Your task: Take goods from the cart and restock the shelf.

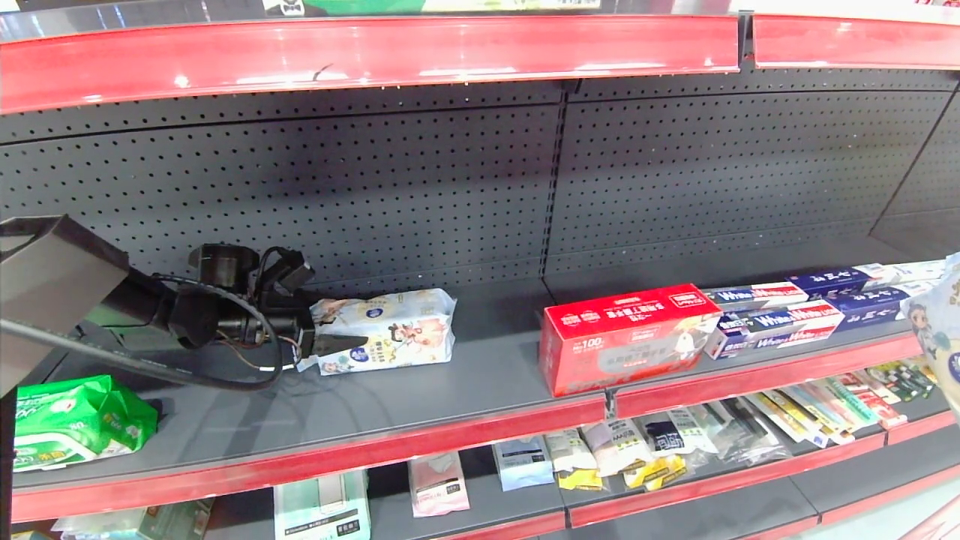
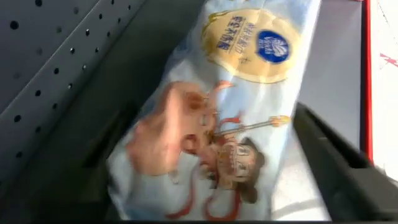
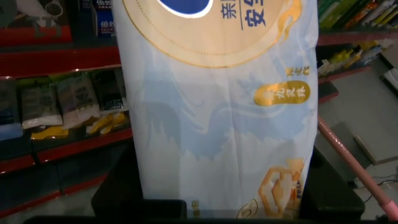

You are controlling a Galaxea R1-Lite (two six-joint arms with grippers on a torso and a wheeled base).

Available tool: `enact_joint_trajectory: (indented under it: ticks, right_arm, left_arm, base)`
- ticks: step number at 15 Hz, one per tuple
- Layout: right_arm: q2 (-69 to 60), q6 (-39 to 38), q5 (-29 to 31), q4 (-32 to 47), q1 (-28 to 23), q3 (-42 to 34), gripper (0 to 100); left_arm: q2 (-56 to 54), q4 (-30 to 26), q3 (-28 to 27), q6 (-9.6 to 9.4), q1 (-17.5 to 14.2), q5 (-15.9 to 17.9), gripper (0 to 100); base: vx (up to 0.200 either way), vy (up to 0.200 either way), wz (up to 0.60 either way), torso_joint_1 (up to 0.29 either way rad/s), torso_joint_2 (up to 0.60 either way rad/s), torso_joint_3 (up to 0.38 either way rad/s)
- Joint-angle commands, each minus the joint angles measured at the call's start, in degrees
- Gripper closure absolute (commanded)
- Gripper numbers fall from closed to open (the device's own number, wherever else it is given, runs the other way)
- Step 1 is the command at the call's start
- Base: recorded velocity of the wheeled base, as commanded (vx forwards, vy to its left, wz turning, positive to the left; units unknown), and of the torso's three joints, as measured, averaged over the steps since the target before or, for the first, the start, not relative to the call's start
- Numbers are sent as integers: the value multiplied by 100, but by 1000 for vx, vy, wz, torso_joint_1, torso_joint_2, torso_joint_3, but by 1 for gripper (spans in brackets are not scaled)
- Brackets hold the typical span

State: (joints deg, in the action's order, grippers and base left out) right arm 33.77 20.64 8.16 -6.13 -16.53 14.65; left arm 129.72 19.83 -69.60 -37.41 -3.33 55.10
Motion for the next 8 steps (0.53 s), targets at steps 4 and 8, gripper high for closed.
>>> enact_joint_trajectory:
  ticks: [4,8]
  right_arm:
    - [25,54,2,-2,1,-24,100]
    - [25,63,2,-2,1,-50,100]
  left_arm:
    - [36,-129,-1,-20,-10,1,100]
    - [-245,-155,95,-20,-36,185,100]
  base:
    - [0,0,0,0,0,0]
    - [0,0,0,0,0,0]
